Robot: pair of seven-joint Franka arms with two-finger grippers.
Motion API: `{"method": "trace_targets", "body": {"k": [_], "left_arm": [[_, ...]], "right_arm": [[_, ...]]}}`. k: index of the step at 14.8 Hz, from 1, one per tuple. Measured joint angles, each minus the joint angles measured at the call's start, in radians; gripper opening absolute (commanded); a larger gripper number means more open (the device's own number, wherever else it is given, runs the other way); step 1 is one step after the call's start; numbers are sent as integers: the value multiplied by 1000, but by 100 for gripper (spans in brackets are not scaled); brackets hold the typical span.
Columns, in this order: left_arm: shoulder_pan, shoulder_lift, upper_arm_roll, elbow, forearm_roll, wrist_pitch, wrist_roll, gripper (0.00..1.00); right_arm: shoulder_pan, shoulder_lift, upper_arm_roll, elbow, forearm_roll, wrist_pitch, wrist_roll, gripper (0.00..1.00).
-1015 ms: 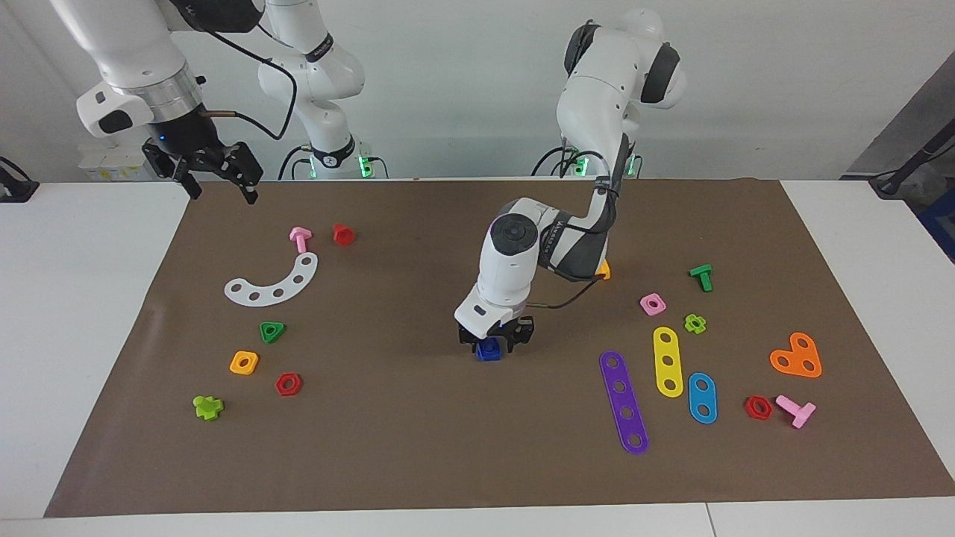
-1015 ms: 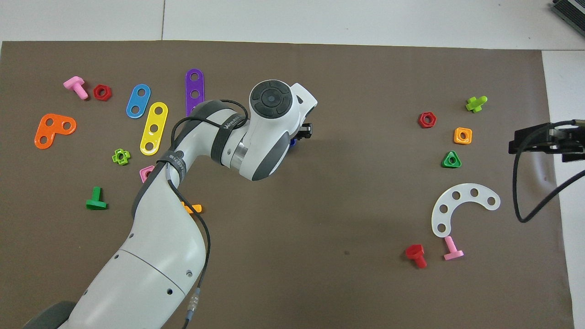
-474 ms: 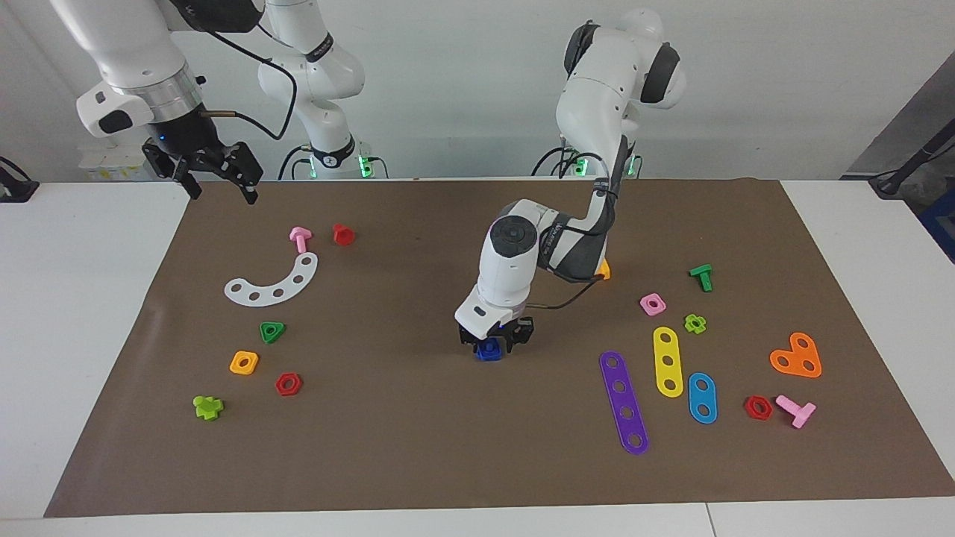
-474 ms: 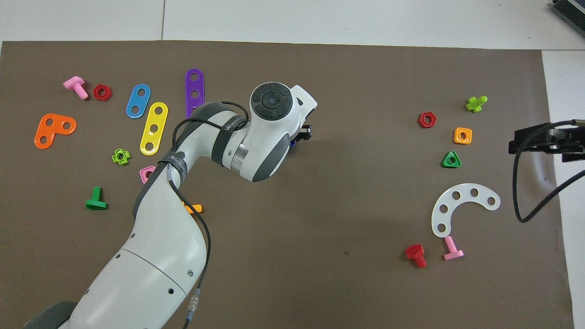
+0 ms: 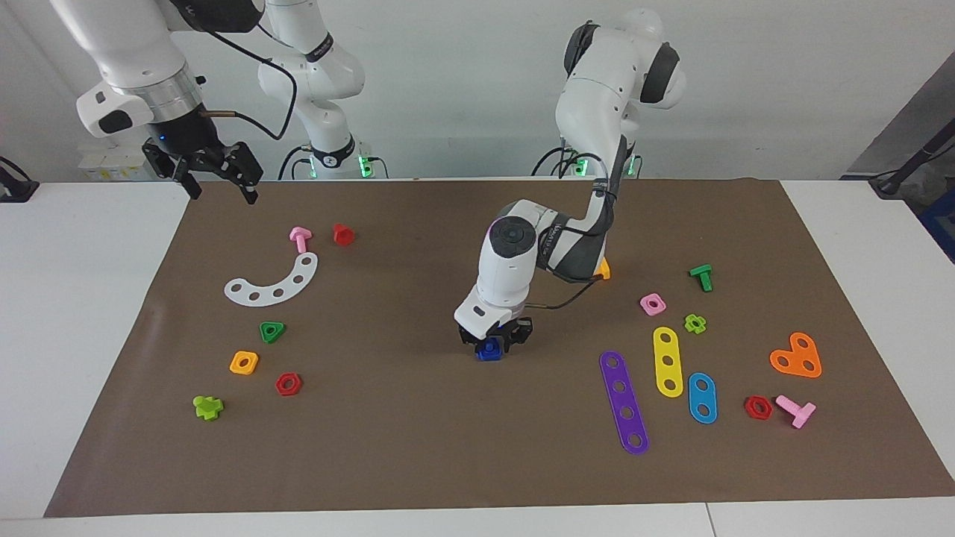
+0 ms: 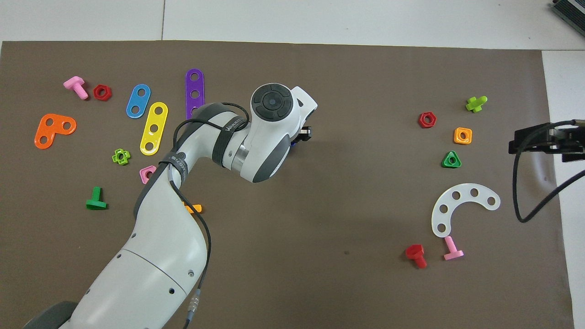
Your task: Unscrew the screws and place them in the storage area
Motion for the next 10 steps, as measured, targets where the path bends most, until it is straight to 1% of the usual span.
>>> {"method": "trace_targets", "body": {"k": [3,10], "left_arm": [[0,0,0,-1,0,1,0,57],[0,0,0,-1,0,3,0,43]], "right_arm": [[0,0,0,0,0,0,0,100],[0,0,0,0,0,0,0,100]]}}
